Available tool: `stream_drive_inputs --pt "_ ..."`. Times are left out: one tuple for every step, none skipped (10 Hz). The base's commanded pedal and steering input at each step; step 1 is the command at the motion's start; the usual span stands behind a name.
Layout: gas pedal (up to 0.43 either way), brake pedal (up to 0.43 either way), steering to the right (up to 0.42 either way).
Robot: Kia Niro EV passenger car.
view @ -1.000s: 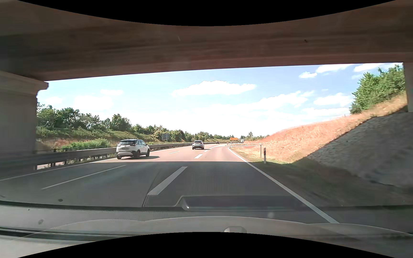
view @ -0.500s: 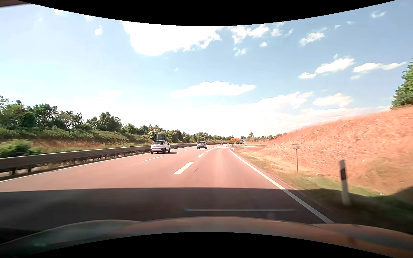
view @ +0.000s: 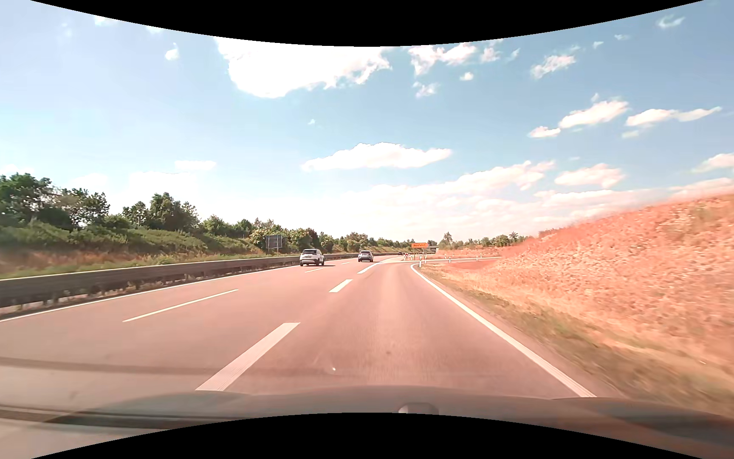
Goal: Follow the waypoints while adhering to traffic rules and regulations
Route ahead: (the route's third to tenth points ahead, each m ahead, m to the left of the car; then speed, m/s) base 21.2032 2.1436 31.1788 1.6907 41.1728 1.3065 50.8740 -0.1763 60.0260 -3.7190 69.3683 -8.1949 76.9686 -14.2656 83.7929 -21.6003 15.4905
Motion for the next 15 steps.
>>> stream_drive_inputs --pt "0.000 0.177 0.001" --pt "0.000 0.177 0.000" --pt "0.000 0.177 0.001" --pt "0.000 0.177 0.001" --pt "0.000 0.177 0.001" --pt "0.000 0.177 0.001" --pt "0.000 0.177 0.001" --pt "0.000 0.177 0.002" --pt "0.000 0.177 0.002" --pt "0.000 0.171 0.002" --pt "0.000 0.177 0.003" --pt "0.000 0.171 0.004" --pt "0.000 0.171 0.006" --pt "0.000 0.171 0.007" --pt "0.000 0.177 0.007"
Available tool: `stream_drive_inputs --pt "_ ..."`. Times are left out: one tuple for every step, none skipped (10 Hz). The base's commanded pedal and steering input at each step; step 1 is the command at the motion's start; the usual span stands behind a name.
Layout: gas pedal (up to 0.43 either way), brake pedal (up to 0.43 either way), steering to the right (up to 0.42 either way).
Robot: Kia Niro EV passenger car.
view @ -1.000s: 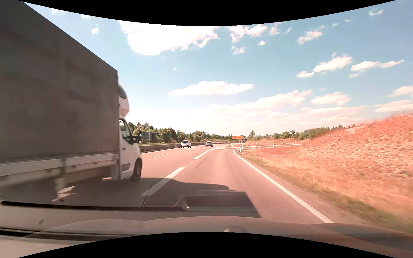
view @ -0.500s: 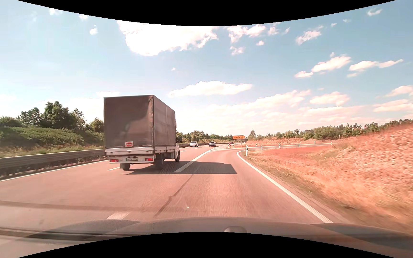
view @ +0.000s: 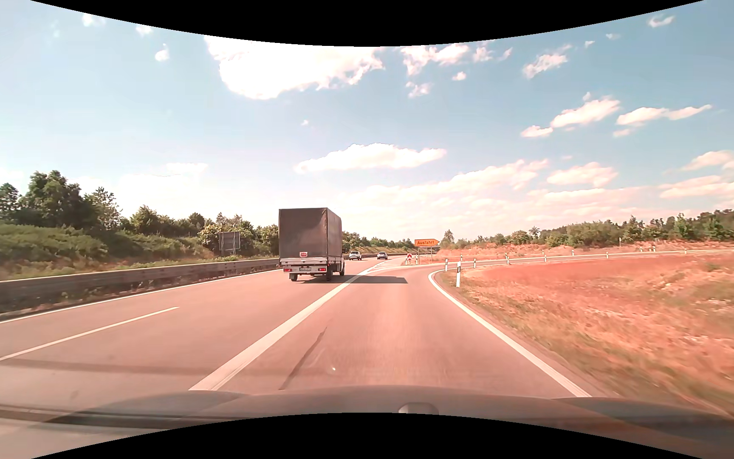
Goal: Follow the waypoints while adhering to traffic rules and regulations
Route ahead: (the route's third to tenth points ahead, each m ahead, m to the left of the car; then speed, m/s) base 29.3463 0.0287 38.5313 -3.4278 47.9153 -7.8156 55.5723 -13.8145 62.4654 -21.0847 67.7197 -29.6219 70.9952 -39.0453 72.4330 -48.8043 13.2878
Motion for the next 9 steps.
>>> stream_drive_inputs --pt "0.000 0.171 0.008" --pt "0.000 0.171 0.008" --pt "0.000 0.171 0.008" --pt "0.000 0.171 0.010" --pt "0.000 0.171 0.012" --pt "0.000 0.171 0.014" --pt "0.000 0.171 0.017" --pt "0.000 0.171 0.019" --pt "0.000 0.171 0.020"
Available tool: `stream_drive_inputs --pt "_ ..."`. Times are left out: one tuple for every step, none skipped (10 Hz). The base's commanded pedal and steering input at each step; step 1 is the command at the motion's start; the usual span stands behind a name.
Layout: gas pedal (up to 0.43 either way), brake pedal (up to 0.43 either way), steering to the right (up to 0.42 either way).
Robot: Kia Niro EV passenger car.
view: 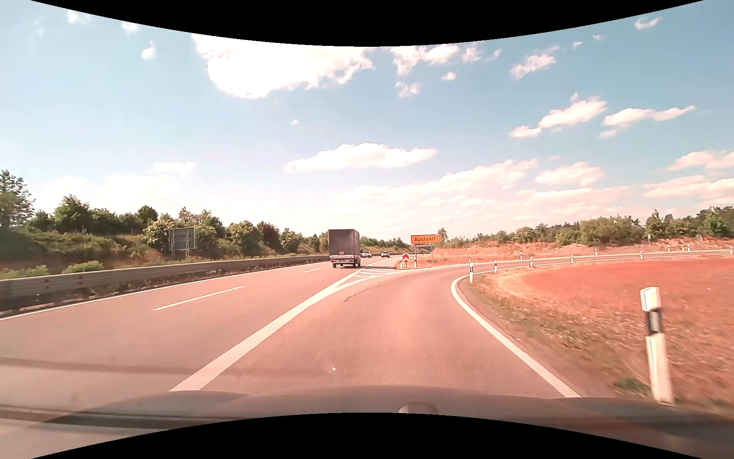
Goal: Follow the waypoints while adhering to traffic rules and regulations
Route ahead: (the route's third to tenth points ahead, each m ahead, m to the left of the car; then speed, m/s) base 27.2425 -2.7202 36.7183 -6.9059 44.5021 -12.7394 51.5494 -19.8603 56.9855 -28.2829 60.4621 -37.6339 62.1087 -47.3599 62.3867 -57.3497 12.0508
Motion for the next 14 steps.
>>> stream_drive_inputs --pt "0.000 0.171 0.022" --pt "0.000 0.152 0.025" --pt "0.000 0.122 0.028" --pt "0.000 0.110 0.032" --pt "0.000 0.085 0.037" --pt "0.000 0.073 0.042" --pt "0.000 0.061 0.045" --pt "0.000 0.055 0.047" --pt "0.000 0.043 0.050" --pt "0.000 0.000 0.053" --pt "0.000 0.000 0.058" --pt "0.000 0.000 0.063" --pt "0.000 0.000 0.067" --pt "0.000 0.000 0.070"
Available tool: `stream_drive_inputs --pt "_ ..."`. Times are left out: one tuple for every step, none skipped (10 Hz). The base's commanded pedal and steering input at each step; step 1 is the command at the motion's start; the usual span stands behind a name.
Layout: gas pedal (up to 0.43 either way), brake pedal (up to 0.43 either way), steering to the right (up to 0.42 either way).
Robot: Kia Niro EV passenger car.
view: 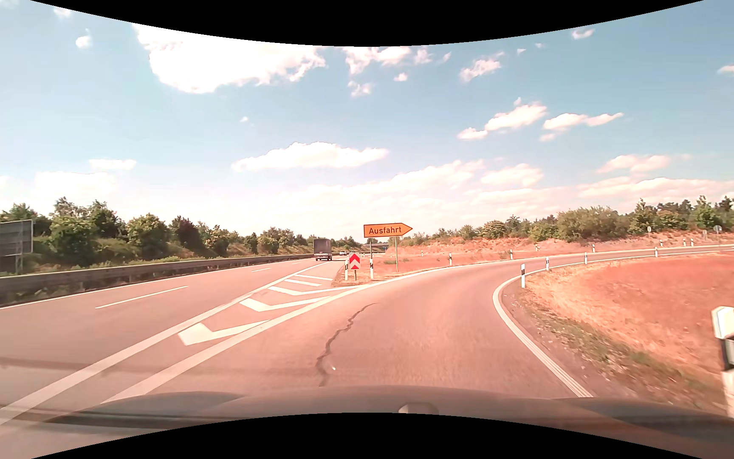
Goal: Follow the waypoints while adhering to traffic rules and regulations
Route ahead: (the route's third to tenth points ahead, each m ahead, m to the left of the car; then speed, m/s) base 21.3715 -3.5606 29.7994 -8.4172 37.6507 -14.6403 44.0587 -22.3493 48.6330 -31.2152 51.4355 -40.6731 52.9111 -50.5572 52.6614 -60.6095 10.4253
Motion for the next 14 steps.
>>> stream_drive_inputs --pt "0.000 0.000 0.074" --pt "0.000 0.000 0.077" --pt "0.000 0.000 0.078" --pt "0.000 0.000 0.078" --pt "0.000 0.000 0.078" --pt "0.000 0.000 0.078" --pt "0.000 0.000 0.078" --pt "0.000 0.000 0.080" --pt "0.020 0.000 0.083" --pt "0.059 0.000 0.083" --pt "0.087 0.000 0.084" --pt "0.087 0.000 0.085" --pt "0.087 0.000 0.085" --pt "0.087 0.000 0.086"
